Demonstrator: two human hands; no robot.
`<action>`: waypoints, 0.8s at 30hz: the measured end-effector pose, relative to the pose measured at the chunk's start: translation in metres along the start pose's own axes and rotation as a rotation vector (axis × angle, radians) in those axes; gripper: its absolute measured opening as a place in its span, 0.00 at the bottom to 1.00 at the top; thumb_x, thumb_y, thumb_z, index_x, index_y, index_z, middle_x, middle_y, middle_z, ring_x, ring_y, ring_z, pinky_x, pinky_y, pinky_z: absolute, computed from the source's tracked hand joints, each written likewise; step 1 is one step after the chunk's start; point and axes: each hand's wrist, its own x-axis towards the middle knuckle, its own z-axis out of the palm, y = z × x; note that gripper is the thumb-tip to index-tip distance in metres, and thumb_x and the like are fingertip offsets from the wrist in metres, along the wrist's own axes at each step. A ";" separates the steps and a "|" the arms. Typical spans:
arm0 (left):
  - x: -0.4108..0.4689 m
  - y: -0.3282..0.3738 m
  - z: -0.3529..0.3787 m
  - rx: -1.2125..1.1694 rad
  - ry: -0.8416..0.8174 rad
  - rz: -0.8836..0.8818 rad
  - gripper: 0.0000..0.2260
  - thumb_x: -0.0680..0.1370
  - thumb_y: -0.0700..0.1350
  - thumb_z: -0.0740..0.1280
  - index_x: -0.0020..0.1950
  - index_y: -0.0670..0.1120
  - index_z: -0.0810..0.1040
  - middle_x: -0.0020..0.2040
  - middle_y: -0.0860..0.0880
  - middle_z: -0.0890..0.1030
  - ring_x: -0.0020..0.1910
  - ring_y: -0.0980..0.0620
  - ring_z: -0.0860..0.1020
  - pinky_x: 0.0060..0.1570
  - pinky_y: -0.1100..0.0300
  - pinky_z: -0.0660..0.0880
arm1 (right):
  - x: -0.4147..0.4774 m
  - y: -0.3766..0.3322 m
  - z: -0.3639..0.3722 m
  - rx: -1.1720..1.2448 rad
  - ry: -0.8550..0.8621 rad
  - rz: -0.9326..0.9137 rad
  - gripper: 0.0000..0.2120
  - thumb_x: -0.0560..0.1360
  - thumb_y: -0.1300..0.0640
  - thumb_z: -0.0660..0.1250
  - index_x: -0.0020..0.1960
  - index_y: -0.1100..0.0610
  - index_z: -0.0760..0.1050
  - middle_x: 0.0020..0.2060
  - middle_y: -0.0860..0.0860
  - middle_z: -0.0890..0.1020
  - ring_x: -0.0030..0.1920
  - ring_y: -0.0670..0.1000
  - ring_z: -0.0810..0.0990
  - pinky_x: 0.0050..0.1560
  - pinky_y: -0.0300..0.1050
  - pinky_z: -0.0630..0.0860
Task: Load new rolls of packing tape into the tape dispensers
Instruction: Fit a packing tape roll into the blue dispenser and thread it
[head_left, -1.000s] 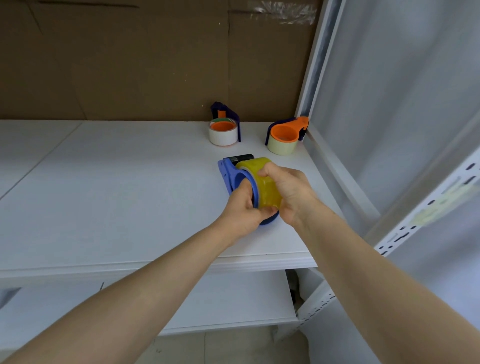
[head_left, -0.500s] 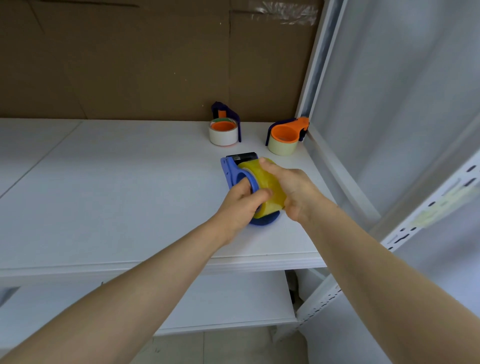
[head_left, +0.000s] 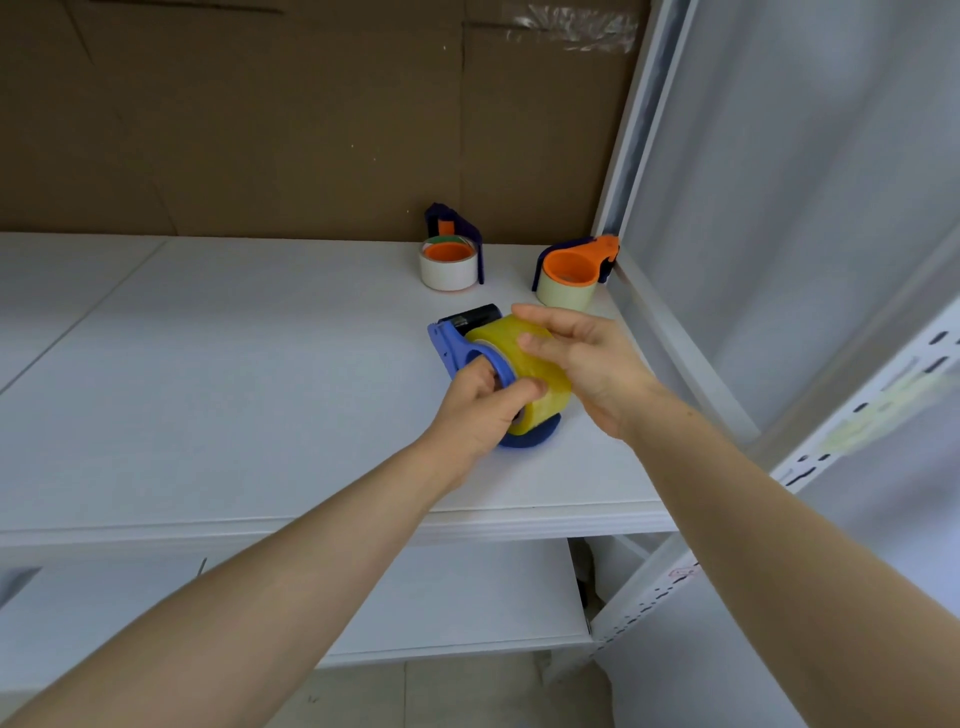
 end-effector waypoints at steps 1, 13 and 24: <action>0.000 -0.001 0.000 -0.007 0.015 -0.001 0.11 0.73 0.35 0.67 0.54 0.44 0.77 0.50 0.44 0.80 0.51 0.48 0.78 0.58 0.53 0.75 | -0.002 0.002 0.000 0.052 -0.031 0.010 0.17 0.74 0.67 0.66 0.60 0.53 0.78 0.59 0.52 0.79 0.64 0.51 0.74 0.65 0.47 0.72; -0.002 -0.001 0.003 -0.055 0.059 0.024 0.20 0.70 0.32 0.71 0.60 0.44 0.75 0.50 0.49 0.82 0.49 0.53 0.81 0.49 0.65 0.78 | -0.013 0.016 0.018 0.351 0.062 0.070 0.22 0.73 0.70 0.60 0.64 0.56 0.75 0.48 0.55 0.82 0.47 0.52 0.81 0.50 0.44 0.80; 0.003 -0.005 -0.005 0.046 -0.021 0.010 0.24 0.71 0.35 0.73 0.65 0.44 0.72 0.58 0.46 0.81 0.58 0.49 0.79 0.60 0.55 0.75 | -0.010 0.024 0.019 0.447 0.045 0.061 0.23 0.72 0.72 0.58 0.63 0.56 0.75 0.56 0.56 0.81 0.57 0.55 0.79 0.55 0.46 0.78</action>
